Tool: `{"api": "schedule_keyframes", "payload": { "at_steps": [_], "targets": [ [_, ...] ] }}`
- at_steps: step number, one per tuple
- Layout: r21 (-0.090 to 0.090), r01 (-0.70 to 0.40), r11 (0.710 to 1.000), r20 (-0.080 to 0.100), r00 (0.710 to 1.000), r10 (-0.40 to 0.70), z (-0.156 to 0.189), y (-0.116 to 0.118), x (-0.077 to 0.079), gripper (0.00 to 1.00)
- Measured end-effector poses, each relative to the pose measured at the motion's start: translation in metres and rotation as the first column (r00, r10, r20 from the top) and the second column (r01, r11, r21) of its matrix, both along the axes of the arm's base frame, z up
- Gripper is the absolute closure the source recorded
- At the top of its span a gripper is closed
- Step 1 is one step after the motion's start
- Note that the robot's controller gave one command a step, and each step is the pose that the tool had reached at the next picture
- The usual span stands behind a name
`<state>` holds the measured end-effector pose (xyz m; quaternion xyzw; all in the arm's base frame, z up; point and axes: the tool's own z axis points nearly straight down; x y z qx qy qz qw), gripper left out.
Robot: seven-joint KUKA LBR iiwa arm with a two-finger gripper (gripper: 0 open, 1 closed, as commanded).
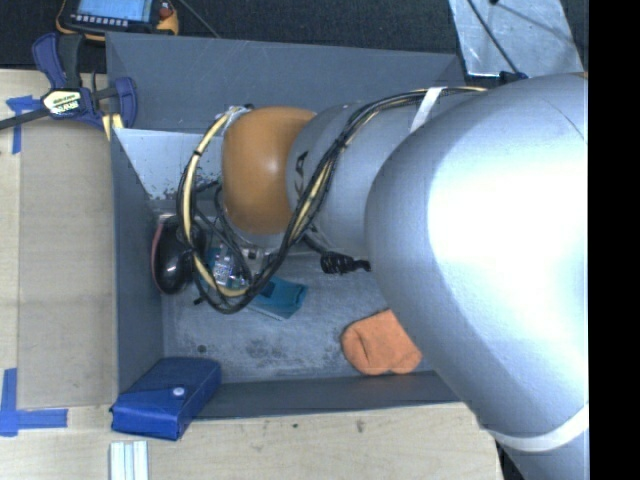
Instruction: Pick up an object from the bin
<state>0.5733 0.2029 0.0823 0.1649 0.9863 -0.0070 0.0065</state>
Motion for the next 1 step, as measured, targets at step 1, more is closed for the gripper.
{"api": "schedule_keyframes", "payload": {
  "at_steps": [1],
  "targets": [
    [0.012, -0.017, 1.0, 0.017, 1.0, 0.016, 0.0002, -0.0038, -0.0045, 1.0]
  ]
}}
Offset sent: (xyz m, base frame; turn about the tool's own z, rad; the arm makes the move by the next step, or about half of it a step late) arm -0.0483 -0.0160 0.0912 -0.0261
